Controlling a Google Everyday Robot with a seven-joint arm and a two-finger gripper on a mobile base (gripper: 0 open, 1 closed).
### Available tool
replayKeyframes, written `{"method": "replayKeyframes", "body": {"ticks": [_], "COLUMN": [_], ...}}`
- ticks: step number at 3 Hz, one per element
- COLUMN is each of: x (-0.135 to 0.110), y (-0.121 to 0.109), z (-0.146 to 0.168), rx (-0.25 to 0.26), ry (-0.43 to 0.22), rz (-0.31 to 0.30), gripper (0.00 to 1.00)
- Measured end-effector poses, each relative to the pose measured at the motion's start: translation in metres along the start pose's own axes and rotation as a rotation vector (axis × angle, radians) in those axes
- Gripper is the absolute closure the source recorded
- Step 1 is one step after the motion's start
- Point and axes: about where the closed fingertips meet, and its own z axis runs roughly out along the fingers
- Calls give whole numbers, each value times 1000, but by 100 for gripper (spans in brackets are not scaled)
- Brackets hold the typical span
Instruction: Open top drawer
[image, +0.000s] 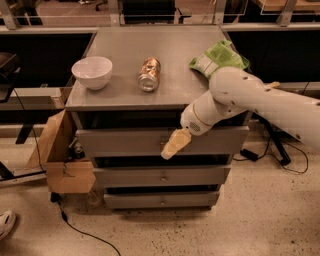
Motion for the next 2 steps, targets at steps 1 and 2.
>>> {"method": "replayKeyframes", "body": {"ticks": [1, 2], "x": [6, 15], "y": [-9, -14], "z": [21, 37], "rx": [-20, -41], "ry": [37, 60], "rz": [35, 56], "gripper": [0, 16]}}
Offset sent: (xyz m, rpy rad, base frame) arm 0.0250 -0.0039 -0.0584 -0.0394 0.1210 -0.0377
